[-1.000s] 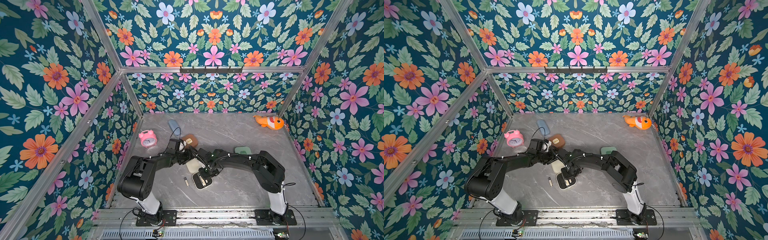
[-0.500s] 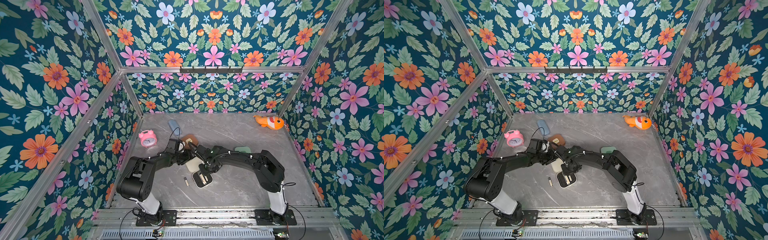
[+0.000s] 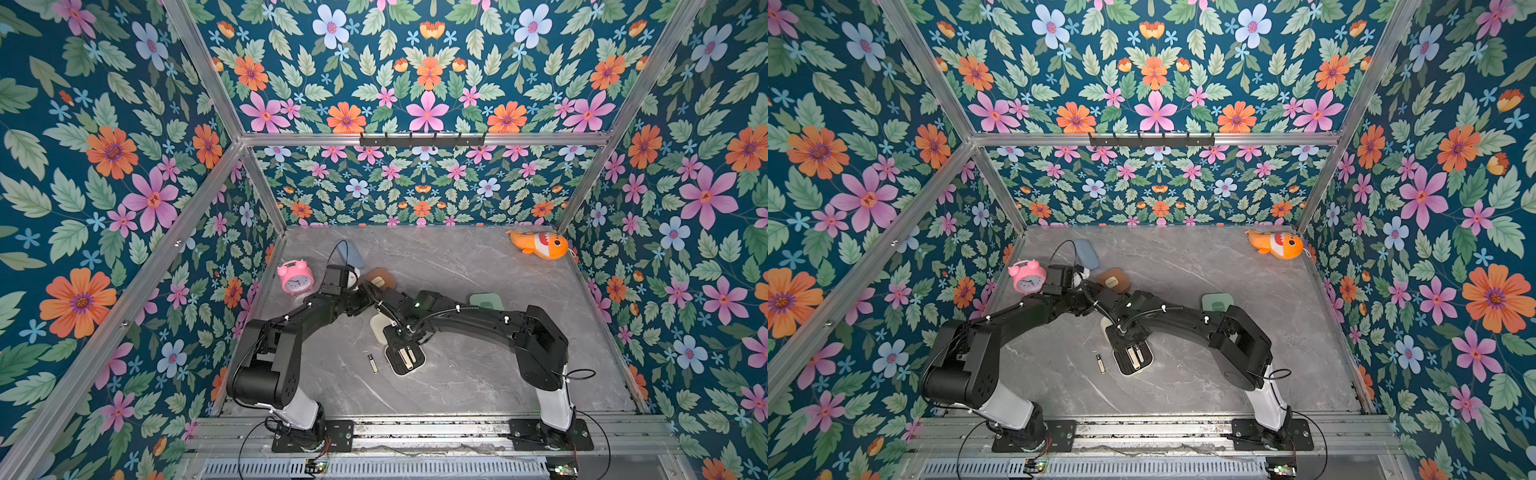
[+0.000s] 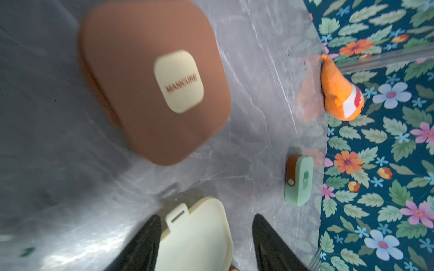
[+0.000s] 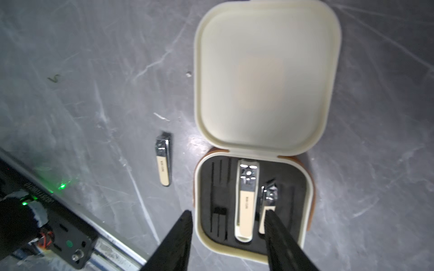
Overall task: Organize nail clipper sets
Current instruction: Pick up the nail clipper from the center of the board.
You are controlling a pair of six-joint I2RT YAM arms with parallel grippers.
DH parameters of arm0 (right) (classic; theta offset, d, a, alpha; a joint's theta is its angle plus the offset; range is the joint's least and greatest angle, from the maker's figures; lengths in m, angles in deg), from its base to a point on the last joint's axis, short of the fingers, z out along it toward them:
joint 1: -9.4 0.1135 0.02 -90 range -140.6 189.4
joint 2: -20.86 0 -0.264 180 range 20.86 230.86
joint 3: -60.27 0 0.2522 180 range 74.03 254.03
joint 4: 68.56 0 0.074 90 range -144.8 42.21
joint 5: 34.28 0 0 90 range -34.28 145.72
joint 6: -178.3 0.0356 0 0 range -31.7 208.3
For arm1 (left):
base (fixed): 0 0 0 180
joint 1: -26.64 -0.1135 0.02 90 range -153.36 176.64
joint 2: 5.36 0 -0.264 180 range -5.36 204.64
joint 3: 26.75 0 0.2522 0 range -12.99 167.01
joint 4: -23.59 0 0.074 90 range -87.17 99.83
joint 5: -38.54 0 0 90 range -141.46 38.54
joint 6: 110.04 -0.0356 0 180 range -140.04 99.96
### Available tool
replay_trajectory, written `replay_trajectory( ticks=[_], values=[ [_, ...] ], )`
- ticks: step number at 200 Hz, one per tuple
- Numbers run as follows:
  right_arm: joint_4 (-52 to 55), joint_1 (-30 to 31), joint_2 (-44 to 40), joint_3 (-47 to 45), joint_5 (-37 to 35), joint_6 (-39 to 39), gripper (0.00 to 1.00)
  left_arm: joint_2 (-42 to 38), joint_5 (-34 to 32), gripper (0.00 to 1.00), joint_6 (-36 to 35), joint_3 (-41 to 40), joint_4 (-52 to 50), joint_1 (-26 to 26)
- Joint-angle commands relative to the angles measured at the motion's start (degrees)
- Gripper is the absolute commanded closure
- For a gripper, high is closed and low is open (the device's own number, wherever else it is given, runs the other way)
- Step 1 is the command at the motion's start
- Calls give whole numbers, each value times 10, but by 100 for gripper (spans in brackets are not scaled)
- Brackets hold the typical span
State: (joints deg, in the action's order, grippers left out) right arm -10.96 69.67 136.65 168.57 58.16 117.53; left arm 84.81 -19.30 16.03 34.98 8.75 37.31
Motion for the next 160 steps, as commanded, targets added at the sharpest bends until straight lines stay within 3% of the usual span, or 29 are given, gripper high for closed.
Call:
replay_trajectory(
  ticks=[1, 55, 89, 160],
  values=[
    [9, 15, 30, 40, 12, 31, 47, -6, 5, 35, -39, 17, -44, -43],
    [69, 38, 147, 186, 19, 62, 41, -27, 43, 35, -63, 31, -66, -171],
    [112, 38, 195, 243, 10, 70, 40, -43, 56, 35, -44, 8, -39, -187],
    [157, 50, 249, 300, 9, 72, 61, -68, 67, 35, -42, -16, -35, -207]
  ],
)
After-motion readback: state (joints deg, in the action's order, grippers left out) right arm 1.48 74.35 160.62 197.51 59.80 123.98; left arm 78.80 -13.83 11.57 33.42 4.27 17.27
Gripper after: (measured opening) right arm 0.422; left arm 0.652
